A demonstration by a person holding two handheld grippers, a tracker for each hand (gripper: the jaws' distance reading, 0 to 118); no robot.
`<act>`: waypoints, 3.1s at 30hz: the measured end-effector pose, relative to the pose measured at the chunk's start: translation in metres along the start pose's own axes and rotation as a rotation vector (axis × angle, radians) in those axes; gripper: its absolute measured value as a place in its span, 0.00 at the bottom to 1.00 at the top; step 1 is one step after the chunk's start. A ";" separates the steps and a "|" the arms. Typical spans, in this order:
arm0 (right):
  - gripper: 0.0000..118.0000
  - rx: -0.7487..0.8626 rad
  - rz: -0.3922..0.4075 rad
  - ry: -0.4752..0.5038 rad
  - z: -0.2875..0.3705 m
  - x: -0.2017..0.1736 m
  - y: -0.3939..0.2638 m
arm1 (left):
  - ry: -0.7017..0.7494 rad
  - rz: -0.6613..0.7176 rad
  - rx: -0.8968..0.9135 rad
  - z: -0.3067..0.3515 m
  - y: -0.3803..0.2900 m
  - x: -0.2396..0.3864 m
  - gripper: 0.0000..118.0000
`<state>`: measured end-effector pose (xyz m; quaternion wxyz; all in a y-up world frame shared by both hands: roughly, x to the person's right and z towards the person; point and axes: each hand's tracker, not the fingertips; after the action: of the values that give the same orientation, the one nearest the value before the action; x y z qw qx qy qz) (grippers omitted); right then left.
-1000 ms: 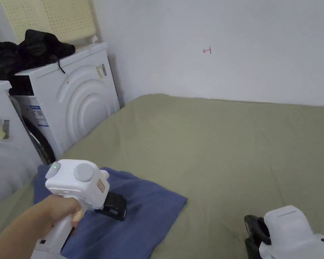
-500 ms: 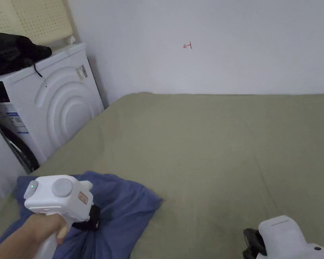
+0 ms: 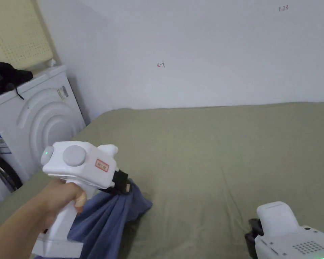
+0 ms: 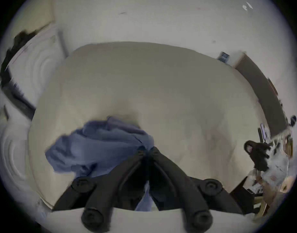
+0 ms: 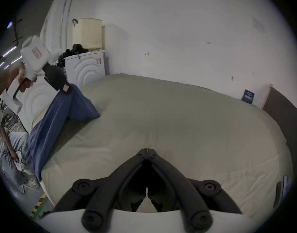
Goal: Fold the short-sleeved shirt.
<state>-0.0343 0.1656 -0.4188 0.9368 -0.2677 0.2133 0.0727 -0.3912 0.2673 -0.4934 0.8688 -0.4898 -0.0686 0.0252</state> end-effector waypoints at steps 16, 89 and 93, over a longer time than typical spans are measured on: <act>0.00 -0.046 -0.142 -0.507 0.140 0.216 -0.047 | -0.555 -0.533 -0.029 -0.057 0.048 0.399 0.02; 0.90 -0.498 -0.396 -0.371 0.047 0.252 -0.094 | 0.080 0.137 -0.167 -0.178 -0.008 0.086 0.07; 0.01 -0.482 -0.379 -0.317 0.047 0.254 -0.102 | 0.079 0.135 -0.157 -0.175 -0.009 0.094 0.07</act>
<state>0.2366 0.1101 -0.4462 0.8650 -0.5014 -0.0116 -0.0137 -0.2732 0.1248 -0.5657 0.8261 -0.5605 -0.0030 0.0588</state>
